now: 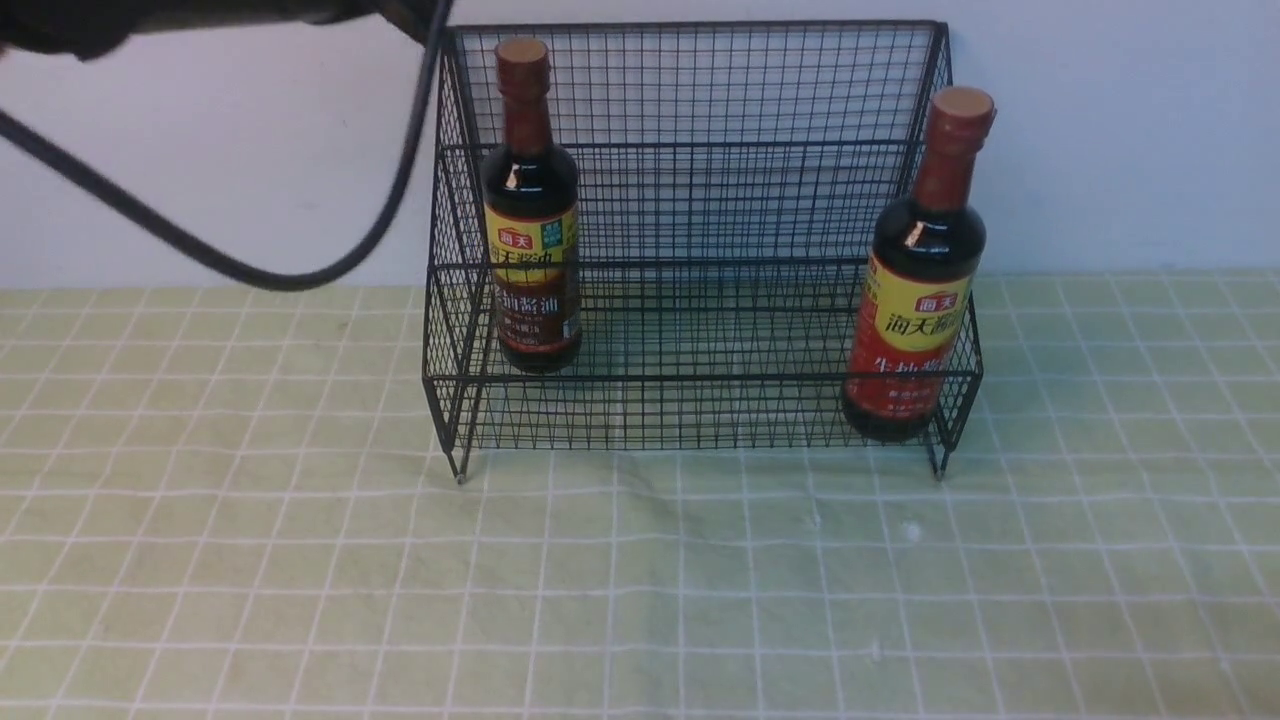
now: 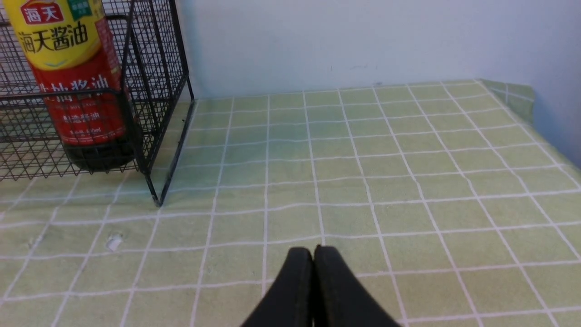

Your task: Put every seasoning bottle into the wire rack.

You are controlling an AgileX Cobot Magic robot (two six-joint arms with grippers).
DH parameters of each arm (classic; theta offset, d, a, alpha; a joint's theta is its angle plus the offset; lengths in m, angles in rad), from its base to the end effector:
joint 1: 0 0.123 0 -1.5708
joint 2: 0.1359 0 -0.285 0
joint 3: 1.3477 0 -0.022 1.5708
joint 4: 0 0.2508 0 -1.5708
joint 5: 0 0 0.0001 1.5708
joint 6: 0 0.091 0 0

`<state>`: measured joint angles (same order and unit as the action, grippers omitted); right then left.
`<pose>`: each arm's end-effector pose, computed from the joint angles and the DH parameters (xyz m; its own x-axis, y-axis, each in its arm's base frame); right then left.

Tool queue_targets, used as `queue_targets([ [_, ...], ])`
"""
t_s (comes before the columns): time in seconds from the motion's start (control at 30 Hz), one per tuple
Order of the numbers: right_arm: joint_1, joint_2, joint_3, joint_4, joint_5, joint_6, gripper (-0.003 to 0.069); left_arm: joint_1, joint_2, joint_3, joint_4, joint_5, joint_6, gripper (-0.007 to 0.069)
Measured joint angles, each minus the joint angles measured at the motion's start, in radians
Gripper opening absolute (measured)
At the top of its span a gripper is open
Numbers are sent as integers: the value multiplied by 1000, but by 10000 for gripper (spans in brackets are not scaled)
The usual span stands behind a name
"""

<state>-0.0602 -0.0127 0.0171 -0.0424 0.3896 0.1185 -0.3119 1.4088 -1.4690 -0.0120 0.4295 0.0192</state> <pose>0.0518 -0.0046 0.1731 -0.2942 0.0971 -0.9508 0.0991 0.9926 0.0707 0.3090 -0.1001 0.4411 -0.2623 0.0933 -0.9605 0.3136 0.9495 0.0066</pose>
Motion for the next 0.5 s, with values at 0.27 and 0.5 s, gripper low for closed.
queue_targets([
  [0.27,0,0,0,0,0,0,-14,0,-223,55,46,242,0,3],
  [0.5,0,0,0,0,0,0,-14,0,-484,325,52,278,-53,-7],
])
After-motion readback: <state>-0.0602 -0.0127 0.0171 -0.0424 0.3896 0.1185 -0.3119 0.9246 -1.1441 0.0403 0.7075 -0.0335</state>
